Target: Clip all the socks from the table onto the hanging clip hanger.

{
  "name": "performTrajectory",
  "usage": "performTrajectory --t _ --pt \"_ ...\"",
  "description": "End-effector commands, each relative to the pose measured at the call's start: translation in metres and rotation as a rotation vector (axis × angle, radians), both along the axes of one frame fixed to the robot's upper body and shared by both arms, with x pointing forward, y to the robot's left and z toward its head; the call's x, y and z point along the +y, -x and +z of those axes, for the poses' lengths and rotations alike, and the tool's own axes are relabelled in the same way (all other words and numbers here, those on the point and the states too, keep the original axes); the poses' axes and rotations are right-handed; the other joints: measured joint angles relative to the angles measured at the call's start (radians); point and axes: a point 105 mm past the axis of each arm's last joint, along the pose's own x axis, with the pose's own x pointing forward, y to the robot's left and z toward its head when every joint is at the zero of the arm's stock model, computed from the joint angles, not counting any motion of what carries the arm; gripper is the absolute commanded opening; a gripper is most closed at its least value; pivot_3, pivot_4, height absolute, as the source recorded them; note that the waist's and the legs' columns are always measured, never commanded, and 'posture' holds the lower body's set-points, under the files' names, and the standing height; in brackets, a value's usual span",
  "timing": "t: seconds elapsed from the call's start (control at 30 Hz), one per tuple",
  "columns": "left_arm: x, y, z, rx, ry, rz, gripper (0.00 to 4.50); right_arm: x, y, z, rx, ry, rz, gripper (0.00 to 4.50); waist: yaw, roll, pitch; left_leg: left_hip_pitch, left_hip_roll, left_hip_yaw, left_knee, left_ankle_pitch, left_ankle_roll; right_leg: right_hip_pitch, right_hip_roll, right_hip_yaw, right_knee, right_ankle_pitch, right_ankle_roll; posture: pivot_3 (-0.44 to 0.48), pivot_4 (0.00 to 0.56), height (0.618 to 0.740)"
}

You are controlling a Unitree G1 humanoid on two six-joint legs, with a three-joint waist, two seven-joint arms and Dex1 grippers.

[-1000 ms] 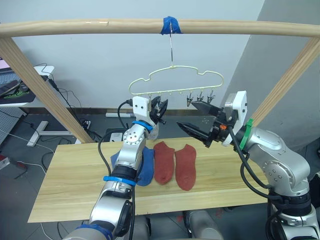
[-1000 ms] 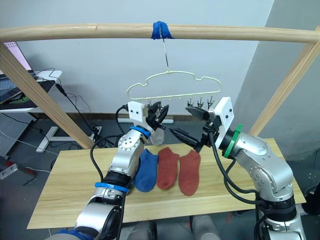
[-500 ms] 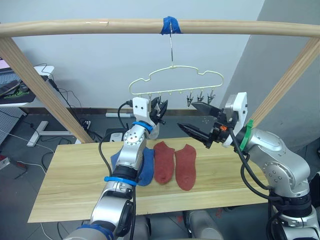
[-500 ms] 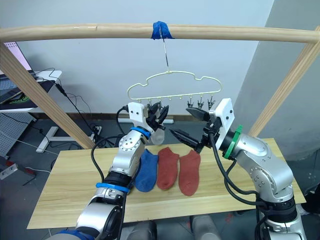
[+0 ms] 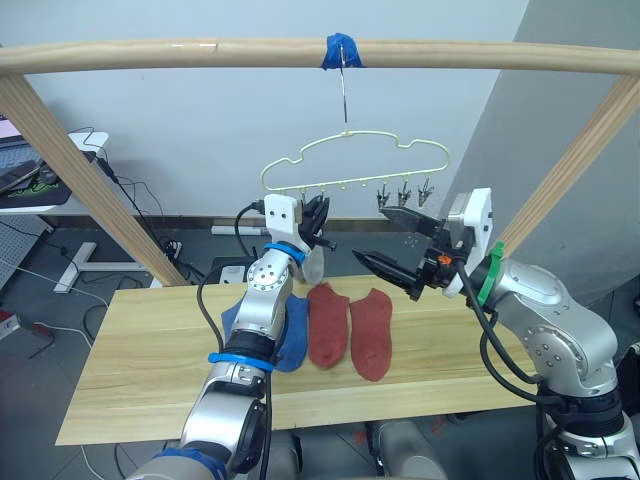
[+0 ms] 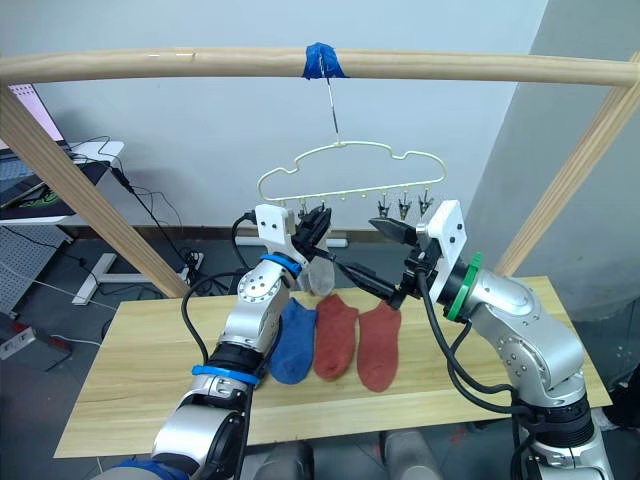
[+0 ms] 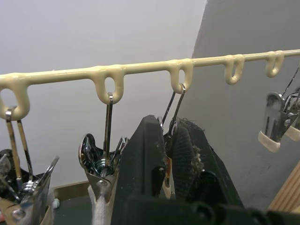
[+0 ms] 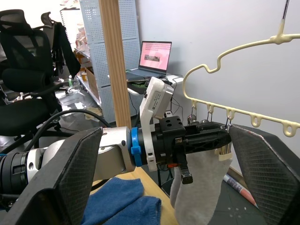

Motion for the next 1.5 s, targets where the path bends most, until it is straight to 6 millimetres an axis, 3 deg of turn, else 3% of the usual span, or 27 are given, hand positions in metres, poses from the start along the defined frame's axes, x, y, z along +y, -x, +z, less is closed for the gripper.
performTrajectory --t 0.03,0.13,0.2,0.3,0.4,0.5,0.7,0.87,1.03,1.17,1.3,1.5 --pt "-0.003 0.0 0.016 -0.047 0.017 -0.013 0.18 0.001 0.003 0.0 -0.02 0.034 -0.006 4.5 0.0 0.0 0.0 0.0 0.0 0.0 0.0 0.0 0.0 0.0 0.0 0.0 0.0 0.0 0.0 -0.211 0.125 0.74" --pt "-0.004 0.001 0.015 -0.022 0.022 -0.037 0.18 -0.003 -0.004 -0.022 0.021 0.156 -0.055 4.5 0.0 0.0 0.0 0.0 0.0 0.0 0.0 0.0 0.0 0.0 0.0 0.0 0.0 0.0 0.0 -0.211 0.126 0.74" --pt "-0.006 0.004 0.012 0.029 0.044 -0.086 0.18 -0.011 -0.018 -0.05 0.068 0.274 -0.139 4.5 0.0 0.0 0.0 0.0 0.0 0.0 0.0 0.0 0.0 0.0 0.0 0.0 0.0 0.0 0.0 -0.213 0.129 0.74" --pt "-0.009 0.01 0.003 0.108 -0.011 -0.157 0.18 -0.021 -0.035 -0.079 0.172 0.285 -0.239 4.5 -0.001 0.0 0.0 0.0 0.0 0.0 0.0 0.0 0.0 0.0 0.0 0.0 0.0 0.0 0.0 -0.2 0.133 0.74" --pt "-0.009 0.023 -0.006 0.278 0.01 -0.287 0.18 -0.019 -0.046 -0.124 0.196 0.42 -0.219 4.5 -0.016 0.0 -0.001 0.002 0.0 0.0 0.0 0.0 0.0 0.001 0.0 0.0 0.001 0.0 0.0 -0.2 0.133 0.74" --pt "-0.003 0.033 -0.001 0.386 0.046 -0.362 0.18 -0.015 -0.054 -0.155 0.238 0.51 -0.192 4.5 -0.023 0.001 -0.001 0.004 0.0 0.0 0.0 0.0 0.0 0.003 0.0 0.0 0.001 0.0 0.0 -0.179 0.136 0.74" --pt "0.011 0.046 0.008 0.521 0.144 -0.415 0.18 -0.006 -0.062 -0.192 0.307 0.549 -0.159 4.5 -0.031 0.001 -0.001 0.005 0.0 0.0 0.0 0.0 0.0 0.003 0.0 0.0 0.002 0.0 0.0 -0.162 0.135 0.74" --pt "0.014 0.05 0.01 0.541 0.145 -0.406 0.18 -0.001 -0.07 -0.205 0.321 0.559 -0.167 4.5 -0.03 0.001 -0.001 0.005 0.0 -0.001 0.0 0.0 0.0 0.004 0.0 0.0 0.002 0.0 0.0 -0.162 0.135 0.74" --pt "0.015 0.054 0.01 0.534 0.142 -0.394 0.18 -0.004 -0.072 -0.233 0.414 0.609 -0.201 4.5 -0.022 0.002 -0.001 0.006 0.0 -0.001 0.0 0.0 0.0 0.004 0.0 0.0 0.002 0.0 0.0 -0.121 0.132 0.74" --pt "0.017 0.057 0.01 0.537 0.144 -0.394 0.18 -0.007 -0.07 -0.239 0.436 0.623 -0.195 4.5 -0.018 0.002 -0.001 0.006 0.0 -0.001 0.0 0.0 0.0 0.004 0.0 0.0 0.002 0.0 -0.001 -0.113 0.13 0.74" --pt "0.017 0.058 0.011 0.534 0.148 -0.391 0.18 -0.007 -0.067 -0.242 0.429 0.639 -0.174 3.28 -0.016 0.002 -0.002 0.007 0.0 -0.001 0.0 0.0 0.0 0.005 0.0 0.0 0.003 0.0 -0.001 -0.108 0.128 0.74" --pt "0.017 0.057 0.011 0.519 0.152 -0.376 0.18 -0.009 -0.059 -0.244 0.379 0.684 -0.122 1.11 -0.015 0.002 -0.002 0.007 0.0 -0.001 0.0 0.0 0.0 0.005 0.0 0.0 0.003 0.0 -0.001 -0.101 0.124 0.74"
